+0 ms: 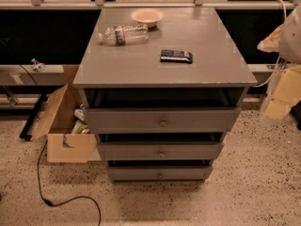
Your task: Open middle drawer
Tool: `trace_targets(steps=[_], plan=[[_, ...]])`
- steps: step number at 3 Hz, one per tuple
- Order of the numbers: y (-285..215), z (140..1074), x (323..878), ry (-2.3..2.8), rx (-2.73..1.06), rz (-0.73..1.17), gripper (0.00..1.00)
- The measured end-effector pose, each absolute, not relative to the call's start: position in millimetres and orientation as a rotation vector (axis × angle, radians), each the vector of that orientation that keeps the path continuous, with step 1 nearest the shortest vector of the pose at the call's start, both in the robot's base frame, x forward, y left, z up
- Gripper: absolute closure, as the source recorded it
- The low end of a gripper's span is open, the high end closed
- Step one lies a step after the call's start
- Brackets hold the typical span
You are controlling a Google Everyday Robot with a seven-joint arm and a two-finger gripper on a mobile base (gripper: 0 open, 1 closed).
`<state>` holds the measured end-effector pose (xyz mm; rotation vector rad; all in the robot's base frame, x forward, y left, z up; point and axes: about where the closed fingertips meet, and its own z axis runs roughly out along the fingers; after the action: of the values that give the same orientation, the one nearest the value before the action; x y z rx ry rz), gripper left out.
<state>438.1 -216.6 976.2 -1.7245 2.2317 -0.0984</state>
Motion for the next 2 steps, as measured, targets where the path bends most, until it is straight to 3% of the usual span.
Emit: trace_targets(steps=[2], plan=[[-217.7,976.9,439.8,2.207,-1.702,-0.079,0.0]])
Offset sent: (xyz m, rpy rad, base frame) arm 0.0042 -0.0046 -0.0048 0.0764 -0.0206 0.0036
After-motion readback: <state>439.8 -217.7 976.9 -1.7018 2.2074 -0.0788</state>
